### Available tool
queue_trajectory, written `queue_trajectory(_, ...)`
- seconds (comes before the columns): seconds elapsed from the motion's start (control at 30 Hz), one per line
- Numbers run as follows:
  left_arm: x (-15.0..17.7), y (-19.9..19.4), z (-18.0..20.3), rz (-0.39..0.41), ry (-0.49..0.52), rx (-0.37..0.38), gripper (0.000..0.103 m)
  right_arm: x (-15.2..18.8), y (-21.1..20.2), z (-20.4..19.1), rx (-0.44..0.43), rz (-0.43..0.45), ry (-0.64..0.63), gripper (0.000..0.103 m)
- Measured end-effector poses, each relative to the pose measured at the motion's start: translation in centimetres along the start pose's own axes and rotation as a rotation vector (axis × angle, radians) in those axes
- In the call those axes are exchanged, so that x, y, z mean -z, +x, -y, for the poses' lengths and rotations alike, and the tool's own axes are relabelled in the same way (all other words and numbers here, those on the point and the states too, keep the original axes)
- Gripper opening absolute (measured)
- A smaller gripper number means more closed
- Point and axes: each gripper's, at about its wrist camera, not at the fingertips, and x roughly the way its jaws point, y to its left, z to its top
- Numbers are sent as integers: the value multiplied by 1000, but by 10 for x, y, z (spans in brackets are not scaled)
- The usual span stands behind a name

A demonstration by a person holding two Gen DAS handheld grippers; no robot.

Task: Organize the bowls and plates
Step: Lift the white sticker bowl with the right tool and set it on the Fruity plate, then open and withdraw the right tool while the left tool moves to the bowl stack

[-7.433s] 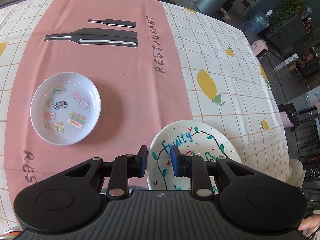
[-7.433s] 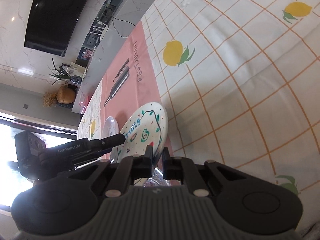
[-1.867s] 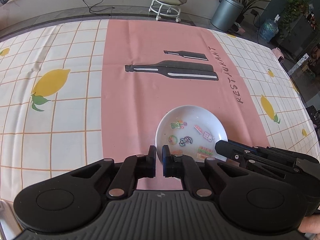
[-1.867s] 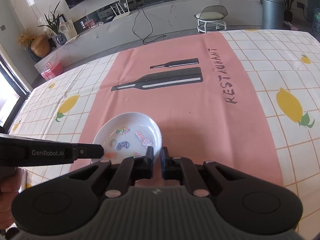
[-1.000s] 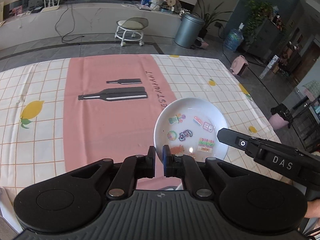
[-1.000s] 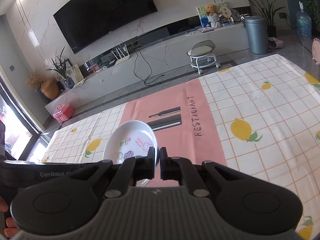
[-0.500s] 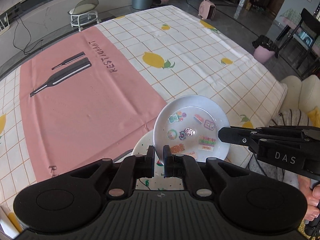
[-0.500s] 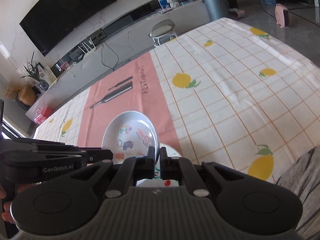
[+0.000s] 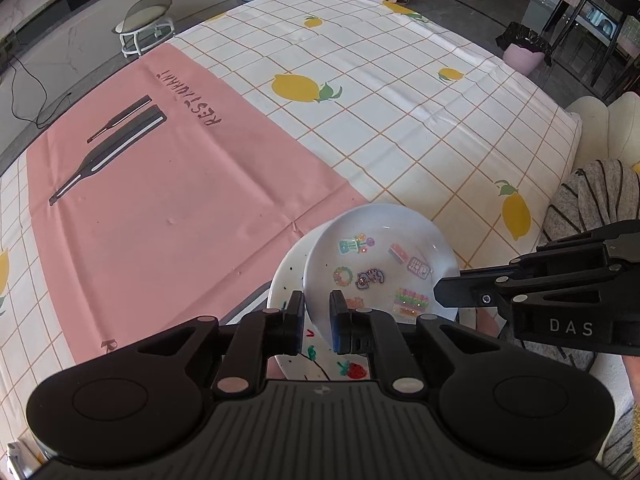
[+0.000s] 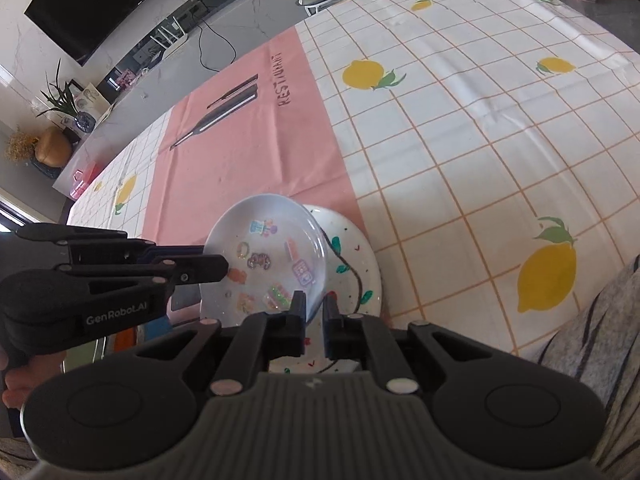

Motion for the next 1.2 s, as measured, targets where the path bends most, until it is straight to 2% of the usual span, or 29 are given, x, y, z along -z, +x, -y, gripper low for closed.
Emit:
queue_trajectory(0.13,0,5,3,-21,19,-11,13,3,1,-9,44,-6,-64,8)
queue_trajectory(0.47,2,18,7,-67,46,-23,14,9,9,-17,67,-64,-151,12)
queue_trajectory(0.67,3,20,10,-76,60,-18,14,12,13,-25,125,-67,-220,17)
queue_trajectory(0.8,4,22,13,-78,76,-26,16,14,14,-28,129,-67,-246,25)
queue_trajectory(0.93,4,22,13,-81,81,-25,16,16,15,-33,150,-60,-275,26)
queue_trajectory(1.03,4,21,14,-82,92,-24,26,17,14,-33,144,-57,-272,29)
queue_trajectory(1.07,4,21,16,-78,104,-26,33,17,13,-33,141,-52,-270,29)
queue_trajectory(1.2,4,20,20,-69,123,-62,37,17,11,-34,144,-38,-277,32)
